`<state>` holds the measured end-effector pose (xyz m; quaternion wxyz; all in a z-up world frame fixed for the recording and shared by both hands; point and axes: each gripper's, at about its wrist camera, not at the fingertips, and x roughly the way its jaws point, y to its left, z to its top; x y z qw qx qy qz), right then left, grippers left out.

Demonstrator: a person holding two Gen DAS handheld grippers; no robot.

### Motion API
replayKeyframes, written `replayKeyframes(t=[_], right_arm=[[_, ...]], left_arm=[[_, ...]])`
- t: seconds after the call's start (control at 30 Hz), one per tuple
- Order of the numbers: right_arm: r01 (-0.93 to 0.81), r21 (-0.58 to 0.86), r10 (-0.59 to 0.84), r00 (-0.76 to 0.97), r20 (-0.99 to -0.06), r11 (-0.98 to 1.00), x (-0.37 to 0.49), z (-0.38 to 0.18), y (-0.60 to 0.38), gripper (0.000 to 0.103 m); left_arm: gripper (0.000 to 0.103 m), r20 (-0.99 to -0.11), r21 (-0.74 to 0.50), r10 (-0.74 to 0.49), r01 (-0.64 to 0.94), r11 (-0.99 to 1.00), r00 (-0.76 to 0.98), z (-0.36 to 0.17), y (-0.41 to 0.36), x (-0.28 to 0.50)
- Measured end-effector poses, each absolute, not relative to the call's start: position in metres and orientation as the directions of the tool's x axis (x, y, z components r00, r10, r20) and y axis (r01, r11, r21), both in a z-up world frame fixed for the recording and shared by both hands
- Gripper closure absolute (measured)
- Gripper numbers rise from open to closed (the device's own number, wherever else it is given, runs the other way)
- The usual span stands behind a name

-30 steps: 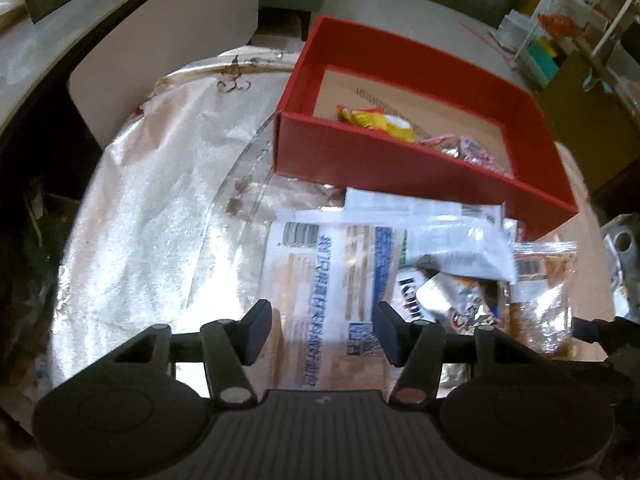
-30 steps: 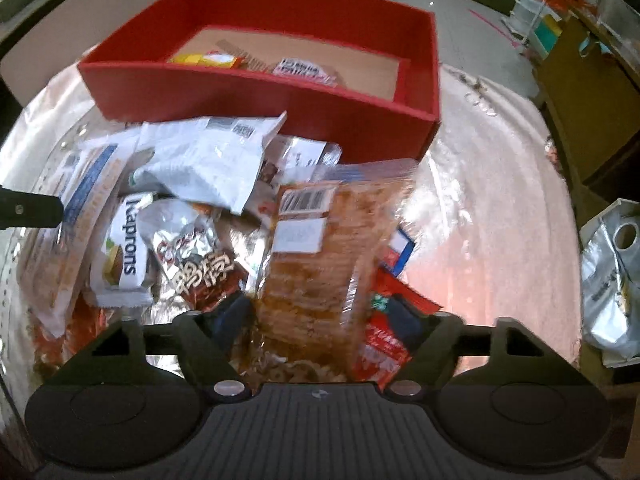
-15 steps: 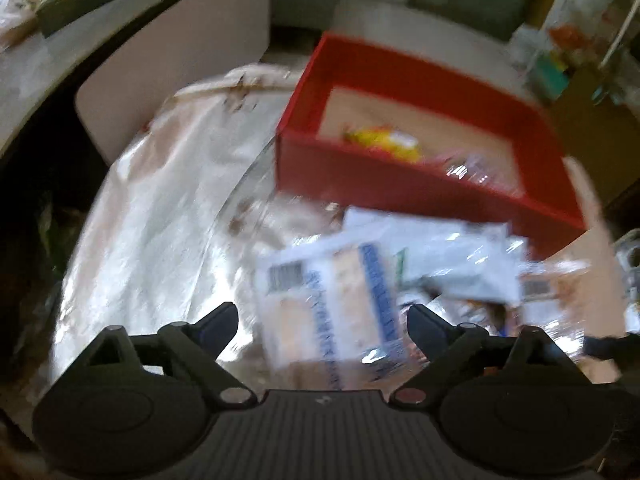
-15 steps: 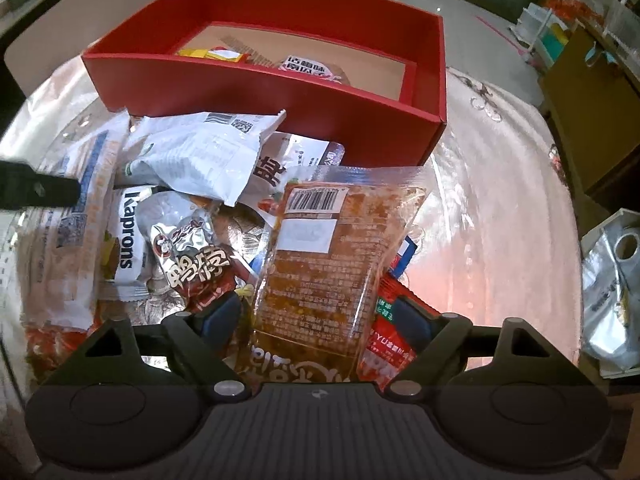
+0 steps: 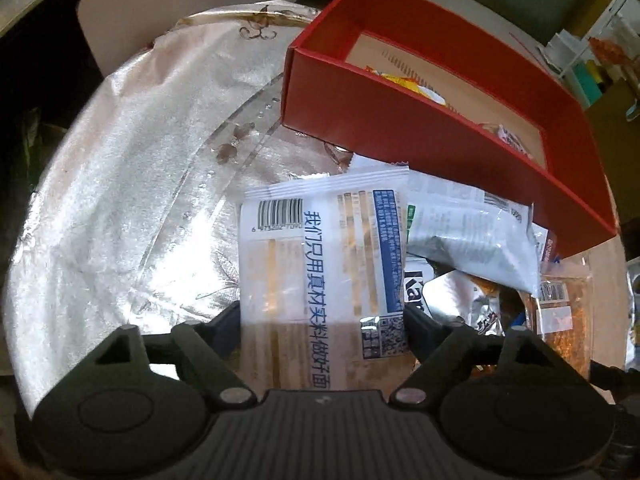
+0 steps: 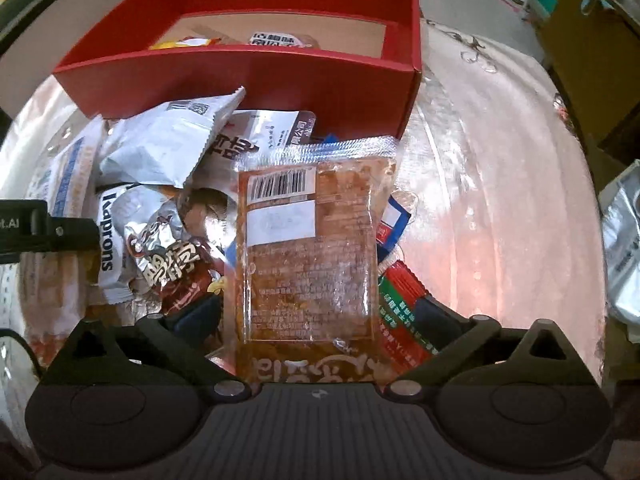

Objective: Organize snacks
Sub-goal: 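Grasp the white-blue bread packet with the left tool while the right tool grasps the brown bread packet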

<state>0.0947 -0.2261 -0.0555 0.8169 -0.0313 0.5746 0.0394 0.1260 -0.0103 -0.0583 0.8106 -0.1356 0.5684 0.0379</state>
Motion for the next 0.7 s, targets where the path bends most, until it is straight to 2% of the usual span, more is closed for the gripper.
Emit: replayKeyframes(t=[0.07,0.13,0.2,0.37,0.57,0.7], right_arm=[[-0.102,-0.006,0.031,0.352,-0.935,0.995,0.093,-0.054,-0.227,0.001],[-0.116,-0.047,0.000,0.376,-0.927,0.992,0.092,-0.051,-0.226,0.007],[-0.127,-0.066,-0.010,0.399,-0.917,0.990,0.090,-0.046,-0.225,0.026],[-0.114,-0.024,0.026,0.412,-0.911,0.993,0.088,-0.035,-0.232,0.040],[-0.098,-0.010,0.030,0.397,-0.917,0.995,0.086,-0.038,-0.244,0.040],[-0.096,0.052,0.088,0.425,-0.901,0.994,0.082,-0.026,-0.247,0.042]], left_arm=[[0.030,-0.932,-0.175,-0.092,-0.213,0.961,0.350,-0.057,-0.010,0.125],[0.031,-0.932,-0.169,-0.088,-0.208,0.963,0.351,-0.056,-0.011,0.122],[0.032,-0.932,-0.164,-0.084,-0.204,0.965,0.352,-0.054,-0.012,0.122],[0.034,-0.933,-0.173,-0.104,-0.175,0.969,0.345,-0.051,-0.014,0.121],[0.035,-0.927,-0.206,-0.138,-0.165,0.965,0.348,-0.042,-0.004,0.116],[0.035,-0.916,-0.242,-0.166,-0.170,0.955,0.366,-0.030,0.008,0.111]])
